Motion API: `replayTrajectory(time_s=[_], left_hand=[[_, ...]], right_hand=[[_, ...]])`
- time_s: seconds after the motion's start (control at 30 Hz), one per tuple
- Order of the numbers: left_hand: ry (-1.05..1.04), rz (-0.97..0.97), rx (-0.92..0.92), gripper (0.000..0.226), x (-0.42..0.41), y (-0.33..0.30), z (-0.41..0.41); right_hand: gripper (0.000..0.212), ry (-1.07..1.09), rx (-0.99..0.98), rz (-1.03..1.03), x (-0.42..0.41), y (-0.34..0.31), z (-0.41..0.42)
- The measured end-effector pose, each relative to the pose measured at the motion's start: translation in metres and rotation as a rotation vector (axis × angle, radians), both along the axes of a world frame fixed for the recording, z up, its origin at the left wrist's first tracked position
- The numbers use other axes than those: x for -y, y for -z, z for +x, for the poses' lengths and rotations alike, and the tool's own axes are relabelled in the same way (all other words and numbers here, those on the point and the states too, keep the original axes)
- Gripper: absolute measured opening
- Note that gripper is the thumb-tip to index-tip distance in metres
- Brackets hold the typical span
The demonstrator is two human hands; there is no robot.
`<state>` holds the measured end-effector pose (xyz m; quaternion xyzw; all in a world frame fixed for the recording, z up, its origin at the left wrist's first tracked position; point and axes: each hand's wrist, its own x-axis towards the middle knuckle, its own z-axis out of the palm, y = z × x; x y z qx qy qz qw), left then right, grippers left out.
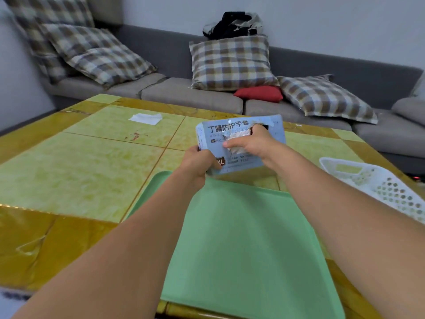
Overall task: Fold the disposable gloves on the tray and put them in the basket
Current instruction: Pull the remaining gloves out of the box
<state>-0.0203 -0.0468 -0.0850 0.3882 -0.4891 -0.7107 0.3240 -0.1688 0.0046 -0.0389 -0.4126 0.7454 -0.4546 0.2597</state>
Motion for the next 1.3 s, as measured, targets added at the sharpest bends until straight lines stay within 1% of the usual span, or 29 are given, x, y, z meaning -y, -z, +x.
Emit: replayTrajectory(time_s=[0.1,0.17,0.23,0.33,0.47,0.53,0.6,0.67,0.73,0.83,0.9,1.0,1.03,1.13,1.2,1.3], left_hand=[[0.008,-0.064,-0.042,0.052,-0.01,-0.01,0.0],[0.055,-0.115,-0.072,0.045,-0.015,-0.011,-0.002],[0.115,-0.146,-0.093,0.039,-0.023,-0.013,-0.001],[0.143,-0.172,-0.128,0.042,-0.026,-0.015,0.001],[0.177,-0.234,-0.091,0.042,-0.03,-0.017,0.002],[0.138,-0.242,-0.057,0.037,-0.033,-0.018,0.0],[0.066,-0.218,-0.028,0.039,-0.034,-0.018,-0.002],[0.009,-0.165,-0.015,0.051,-0.033,-0.018,-0.004],[-0.004,-0.114,-0.012,0.056,-0.029,-0.019,-0.006],[0.022,-0.028,-0.023,0.057,-0.023,-0.02,-0.005],[0.036,0.028,-0.047,0.059,-0.021,-0.019,-0.003],[0.028,0.08,-0.083,0.062,-0.022,-0.02,-0.001],[0.021,0.089,-0.085,0.061,-0.022,-0.021,0.001],[0.006,0.107,-0.082,0.053,-0.018,-0.026,0.007],[0.009,0.117,-0.074,0.048,-0.015,-0.028,0.012],[0.026,0.143,-0.061,0.048,-0.012,-0.032,0.02]], right_hand=[[0.051,-0.047,-0.035,-0.099,-0.015,-0.005,-0.008],[0.059,-0.087,-0.062,-0.089,-0.025,-0.011,-0.016],[0.059,-0.114,-0.097,-0.042,-0.034,-0.014,-0.022],[0.053,-0.127,-0.073,-0.039,-0.041,-0.011,-0.025],[0.048,-0.209,0.092,-0.006,-0.056,-0.001,-0.03],[0.045,-0.2,0.124,-0.019,-0.063,0.007,-0.029],[0.032,-0.142,0.111,-0.056,-0.066,0.013,-0.023],[0.023,-0.106,0.055,-0.107,-0.069,0.016,-0.014],[0.018,-0.068,-0.063,-0.164,-0.07,0.019,-0.009],[0.024,-0.026,-0.236,-0.24,-0.074,0.019,-0.004],[0.029,-0.018,-0.336,-0.346,-0.077,0.023,-0.001],[0.024,-0.011,-0.528,-0.53,-0.082,0.029,0.003],[0.022,0.007,-0.563,-0.578,-0.082,0.031,0.006],[0.022,0.089,-0.517,-0.722,-0.082,0.032,0.015],[0.024,0.14,-0.449,-0.773,-0.079,0.031,0.019],[0.03,0.169,-0.364,-0.825,-0.076,0.027,0.023]])
